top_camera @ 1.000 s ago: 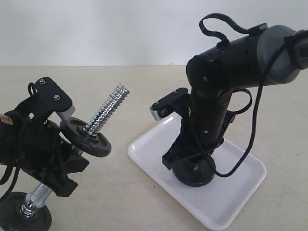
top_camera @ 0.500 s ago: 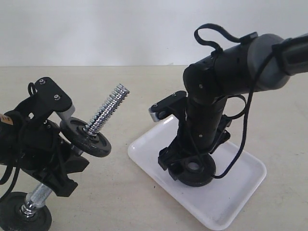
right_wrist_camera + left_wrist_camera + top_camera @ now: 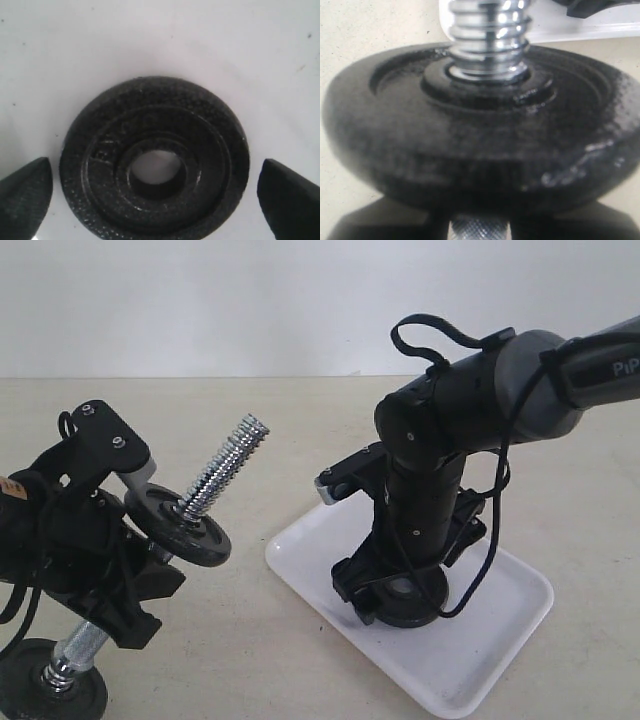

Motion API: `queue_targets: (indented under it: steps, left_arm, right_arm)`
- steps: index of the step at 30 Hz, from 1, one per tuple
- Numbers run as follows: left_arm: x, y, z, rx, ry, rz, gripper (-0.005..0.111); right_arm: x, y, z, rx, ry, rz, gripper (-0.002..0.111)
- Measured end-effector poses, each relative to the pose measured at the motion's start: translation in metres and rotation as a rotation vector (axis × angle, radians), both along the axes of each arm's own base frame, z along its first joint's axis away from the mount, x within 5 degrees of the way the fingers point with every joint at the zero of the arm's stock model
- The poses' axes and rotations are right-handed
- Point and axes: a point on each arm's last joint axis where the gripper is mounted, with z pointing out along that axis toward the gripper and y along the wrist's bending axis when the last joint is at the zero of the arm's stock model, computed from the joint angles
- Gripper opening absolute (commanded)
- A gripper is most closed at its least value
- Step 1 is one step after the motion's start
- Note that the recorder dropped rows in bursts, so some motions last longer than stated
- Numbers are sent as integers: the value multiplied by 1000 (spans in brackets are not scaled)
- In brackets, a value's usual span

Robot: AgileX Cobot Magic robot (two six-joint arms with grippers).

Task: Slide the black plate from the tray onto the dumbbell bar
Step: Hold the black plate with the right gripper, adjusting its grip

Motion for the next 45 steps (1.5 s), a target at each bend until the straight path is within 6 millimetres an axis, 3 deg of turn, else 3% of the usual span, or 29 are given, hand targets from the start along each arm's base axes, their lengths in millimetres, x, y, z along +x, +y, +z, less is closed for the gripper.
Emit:
queue_targets:
  steps: [16, 24, 45]
  left_arm:
    - [0, 0, 0, 1, 3, -3, 4]
    - [-2, 0, -1, 4, 17, -11, 4]
    - [-2, 0, -1, 4, 17, -11, 4]
  right_arm:
    - [2, 0, 0, 4, -22, 2, 105]
    - [4, 3, -17, -27, 35, -15, 105]
    - [3, 5, -21, -32, 83, -42, 105]
